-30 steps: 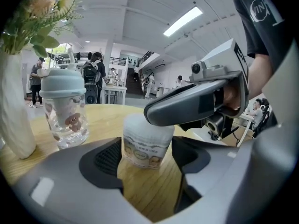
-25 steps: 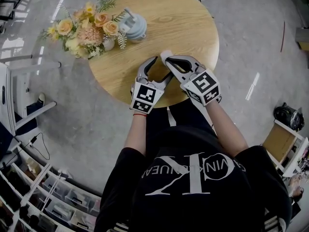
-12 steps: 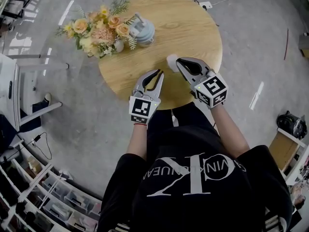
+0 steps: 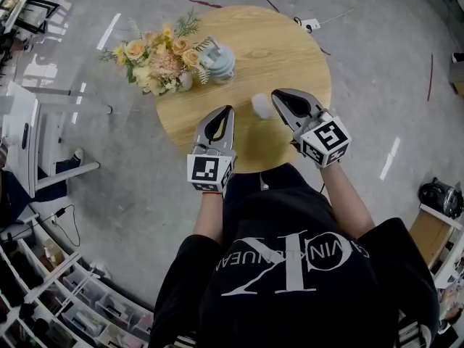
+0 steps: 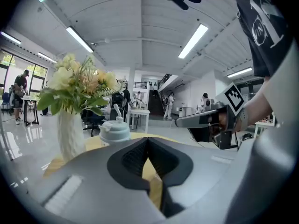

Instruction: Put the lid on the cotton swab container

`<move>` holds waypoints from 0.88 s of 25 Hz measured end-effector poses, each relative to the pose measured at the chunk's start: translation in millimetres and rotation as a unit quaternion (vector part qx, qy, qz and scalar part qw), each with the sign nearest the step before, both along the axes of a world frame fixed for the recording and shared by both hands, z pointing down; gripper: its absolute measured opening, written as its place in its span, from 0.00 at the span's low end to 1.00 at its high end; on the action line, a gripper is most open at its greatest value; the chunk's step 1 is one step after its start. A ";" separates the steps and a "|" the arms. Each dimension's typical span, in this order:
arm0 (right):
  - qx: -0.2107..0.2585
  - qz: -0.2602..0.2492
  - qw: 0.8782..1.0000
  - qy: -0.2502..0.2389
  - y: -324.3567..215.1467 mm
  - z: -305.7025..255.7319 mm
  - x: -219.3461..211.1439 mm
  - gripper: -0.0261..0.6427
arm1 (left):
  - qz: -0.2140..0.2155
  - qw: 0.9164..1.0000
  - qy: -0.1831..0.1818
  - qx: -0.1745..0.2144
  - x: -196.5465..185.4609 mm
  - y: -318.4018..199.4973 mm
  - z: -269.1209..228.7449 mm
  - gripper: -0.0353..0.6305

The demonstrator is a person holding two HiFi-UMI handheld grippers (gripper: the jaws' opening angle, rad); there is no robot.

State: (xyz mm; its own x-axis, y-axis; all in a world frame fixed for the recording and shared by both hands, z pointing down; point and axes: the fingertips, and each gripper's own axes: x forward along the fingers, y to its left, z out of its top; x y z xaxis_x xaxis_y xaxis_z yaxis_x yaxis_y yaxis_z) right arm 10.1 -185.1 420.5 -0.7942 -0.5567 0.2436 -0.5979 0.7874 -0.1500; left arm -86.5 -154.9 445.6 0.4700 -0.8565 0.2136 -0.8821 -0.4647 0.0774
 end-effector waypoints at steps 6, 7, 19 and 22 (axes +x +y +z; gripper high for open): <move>0.022 -0.001 1.000 -0.016 -3.8 -18.4 3.5 0.08 | -0.027 0.999 -0.001 0.026 -9.4 -4.3 -22.9 0.07; 0.025 -0.002 1.000 -0.019 -4.4 -21.5 3.6 0.08 | -0.032 0.999 -0.001 0.030 -11.1 -4.8 -26.5 0.07; 0.058 -0.012 0.998 -0.035 -13.4 -48.6 4.1 0.08 | -0.071 0.995 -0.002 0.066 -29.6 -8.0 -56.1 0.07; 0.065 -0.014 0.997 -0.039 -14.1 -54.3 4.4 0.08 | -0.082 0.994 0.002 0.074 -34.0 -7.9 -62.3 0.07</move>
State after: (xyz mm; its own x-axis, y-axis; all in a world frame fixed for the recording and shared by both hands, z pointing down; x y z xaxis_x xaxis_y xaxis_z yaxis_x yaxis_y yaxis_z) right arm 14.5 -199.2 366.1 -0.8235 -0.5571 0.1076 -0.5662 0.8192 -0.0919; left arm -120.5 -162.8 383.4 0.3229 -0.9433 0.0771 -0.9464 -0.3222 0.0223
